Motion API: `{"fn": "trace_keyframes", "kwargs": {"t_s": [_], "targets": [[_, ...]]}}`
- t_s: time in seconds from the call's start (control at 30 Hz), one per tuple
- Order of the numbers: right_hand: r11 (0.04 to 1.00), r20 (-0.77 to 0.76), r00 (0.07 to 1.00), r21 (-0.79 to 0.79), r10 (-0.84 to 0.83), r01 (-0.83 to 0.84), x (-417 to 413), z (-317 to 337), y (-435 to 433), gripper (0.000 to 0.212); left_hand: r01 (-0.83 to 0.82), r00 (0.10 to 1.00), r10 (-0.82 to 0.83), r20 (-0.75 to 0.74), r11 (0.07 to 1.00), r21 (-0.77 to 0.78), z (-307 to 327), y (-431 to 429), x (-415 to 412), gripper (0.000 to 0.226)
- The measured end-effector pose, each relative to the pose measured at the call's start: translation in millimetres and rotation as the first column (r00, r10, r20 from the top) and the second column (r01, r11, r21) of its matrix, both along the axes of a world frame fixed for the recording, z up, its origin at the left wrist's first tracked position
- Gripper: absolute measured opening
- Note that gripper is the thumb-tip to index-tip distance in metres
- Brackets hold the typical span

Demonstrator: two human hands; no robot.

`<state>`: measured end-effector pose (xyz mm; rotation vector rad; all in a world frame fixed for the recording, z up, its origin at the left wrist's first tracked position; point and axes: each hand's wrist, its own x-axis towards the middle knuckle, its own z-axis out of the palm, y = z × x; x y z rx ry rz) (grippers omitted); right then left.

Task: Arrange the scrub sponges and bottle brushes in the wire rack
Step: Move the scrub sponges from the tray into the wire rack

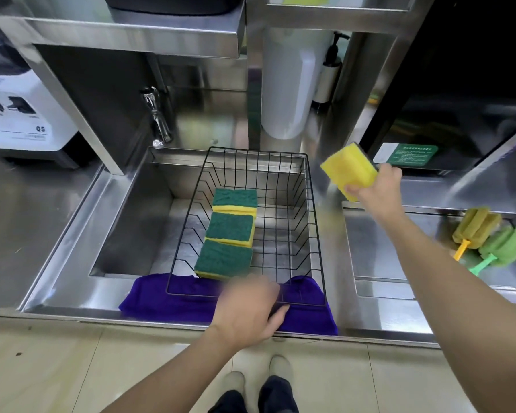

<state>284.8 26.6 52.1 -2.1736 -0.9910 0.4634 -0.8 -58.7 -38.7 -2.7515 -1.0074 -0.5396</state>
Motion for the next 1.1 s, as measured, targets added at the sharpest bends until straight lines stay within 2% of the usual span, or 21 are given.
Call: {"fn": "trace_keyframes", "kwargs": {"t_s": [0.1,0.17,0.2,0.27,0.33,0.4,0.47,0.57,0.7,0.77,0.83,0.93,1.03,1.1], "targets": [[0.997,-0.049,0.995,0.012,0.083,-0.083,-30.6,6.6,4.2,0.062,0.012,1.0,-0.012,-0.008,1.0,0.004,0.7,0.4,-2.6,0.036],[0.984,-0.043,0.984,-0.036,0.172,-0.174,-51.4,7.1,6.6,0.058,0.016,1.0,-0.016,-0.009,1.0,0.002,1.6,0.4,-4.2,0.036],[0.976,-0.079,0.976,-0.061,0.205,-0.21,-61.2,5.2,8.2,0.054,0.017,1.0,-0.017,-0.009,1.0,0.002,2.0,0.4,-4.5,0.036],[0.973,-0.26,0.945,-0.067,0.198,-0.222,-80.8,2.2,11.4,0.047,0.021,1.0,-0.021,-0.003,1.0,0.005,3.0,0.4,-4.5,0.036],[0.978,-0.444,0.88,-0.038,0.167,-0.205,-95.6,-0.7,14.4,0.049,0.025,1.0,-0.025,0.004,1.0,0.007,3.8,0.9,-5.2,0.036],[0.985,-0.563,0.814,0.009,0.145,-0.17,-105.4,-3.2,15.8,0.052,0.028,1.0,-0.028,0.003,1.0,0.011,3.5,2.5,-8.8,0.038],[0.99,-0.636,0.759,0.077,0.139,-0.118,-111.4,-6.6,17.2,0.053,0.038,0.999,-0.037,-0.013,0.999,0.023,2.6,5.0,-15.5,0.041],[0.982,-0.676,0.712,0.125,0.188,-0.141,-118.3,-9.8,17.8,0.053,0.027,0.999,-0.026,-0.031,0.999,0.045,2.6,9.1,-26.6,0.047],[0.978,-0.824,0.526,0.184,0.208,-0.098,-125.4,-8.4,20.1,0.03,-0.028,1.0,0.028,0.002,0.999,0.038,3.2,14.9,-39.4,0.048],[0.985,-0.863,0.476,0.159,0.169,-0.06,-127.3,-10.7,22.8,0.021,-0.041,0.999,0.04,0.016,0.998,0.041,2.3,17.4,-46.1,0.046],[0.989,-0.856,0.495,0.139,0.148,-0.055,-130.8,-15.4,25.9,0.017,-0.04,0.999,0.039,0.022,0.998,0.045,0.6,18.3,-49.8,0.043],[0.994,-0.788,0.607,0.112,0.098,-0.014,-136.0,-23.9,34.8,0.034,-0.045,0.998,0.043,0.051,0.998,0.04,-1.8,18.1,-49.0,0.039],[0.996,-0.513,0.858,0.093,0.041,0.008,-138.9,-28.9,46.9,0.05,-0.041,0.995,0.037,0.092,0.998,0.045,-4.0,18.5,-47.8,0.035],[0.993,-0.296,0.952,0.105,0.082,-0.053,-140.4,-30.2,56.2,0.052,-0.035,0.994,0.03,0.109,0.998,0.051,-4.3,18.9,-47.7,0.033]]}}
